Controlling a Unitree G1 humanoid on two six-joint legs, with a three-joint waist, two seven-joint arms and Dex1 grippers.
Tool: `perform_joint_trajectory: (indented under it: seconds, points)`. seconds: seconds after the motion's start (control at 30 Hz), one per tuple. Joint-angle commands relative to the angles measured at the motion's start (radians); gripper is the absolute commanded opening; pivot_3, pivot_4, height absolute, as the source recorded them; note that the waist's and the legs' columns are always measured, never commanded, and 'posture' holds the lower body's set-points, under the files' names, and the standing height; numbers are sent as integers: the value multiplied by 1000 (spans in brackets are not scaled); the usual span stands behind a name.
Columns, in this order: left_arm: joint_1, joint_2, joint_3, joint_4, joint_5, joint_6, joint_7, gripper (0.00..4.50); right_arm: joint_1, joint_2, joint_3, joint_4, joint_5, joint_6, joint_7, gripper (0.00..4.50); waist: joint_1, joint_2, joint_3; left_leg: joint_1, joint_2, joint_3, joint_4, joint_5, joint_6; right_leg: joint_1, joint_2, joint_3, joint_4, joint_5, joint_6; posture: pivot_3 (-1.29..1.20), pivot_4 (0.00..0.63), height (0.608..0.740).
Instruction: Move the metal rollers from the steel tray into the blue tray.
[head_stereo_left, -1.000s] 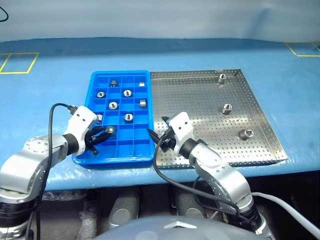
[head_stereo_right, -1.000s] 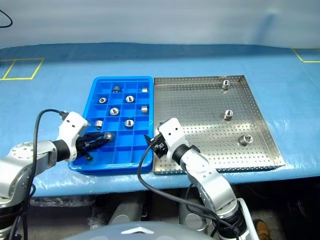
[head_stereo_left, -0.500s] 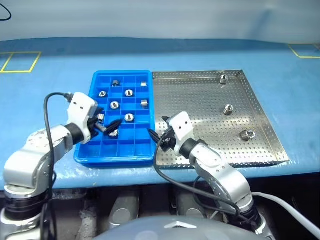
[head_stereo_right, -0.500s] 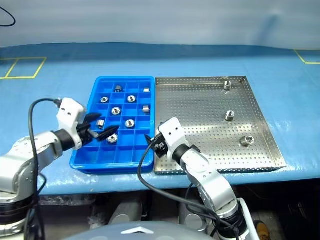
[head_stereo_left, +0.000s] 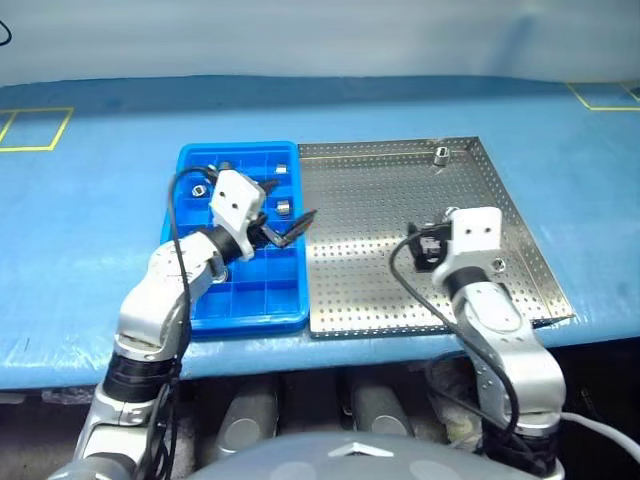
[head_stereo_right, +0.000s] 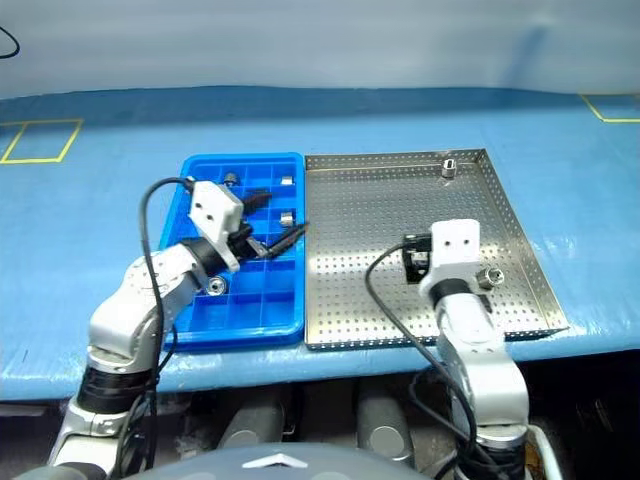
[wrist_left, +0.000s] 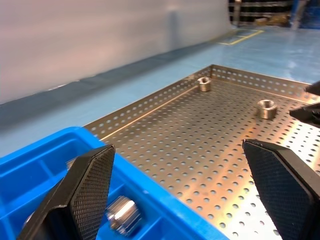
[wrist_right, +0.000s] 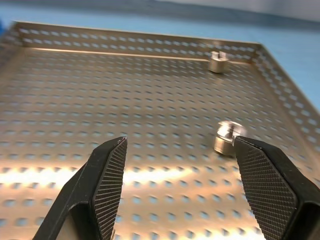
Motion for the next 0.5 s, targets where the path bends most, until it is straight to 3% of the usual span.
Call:
perform_joint_trajectory:
  seconds: [0.03,0.5]
  points:
    - [-33,-22,-28,11,-7,-45,-36,4482,5,18,-60,-49,-24,31,-39,3599,-19,0,0,0,0,0,0,0,0,0,0,0,0,-1,2,-208,150,740]
    - [-34,-35,-72,23,-60,2,-140,4482,-92,90,-204,186,-3,20,-74,3599,-78,2,-1,2,0,4,2,0,3,2,1,4,1,0,8,-216,150,740]
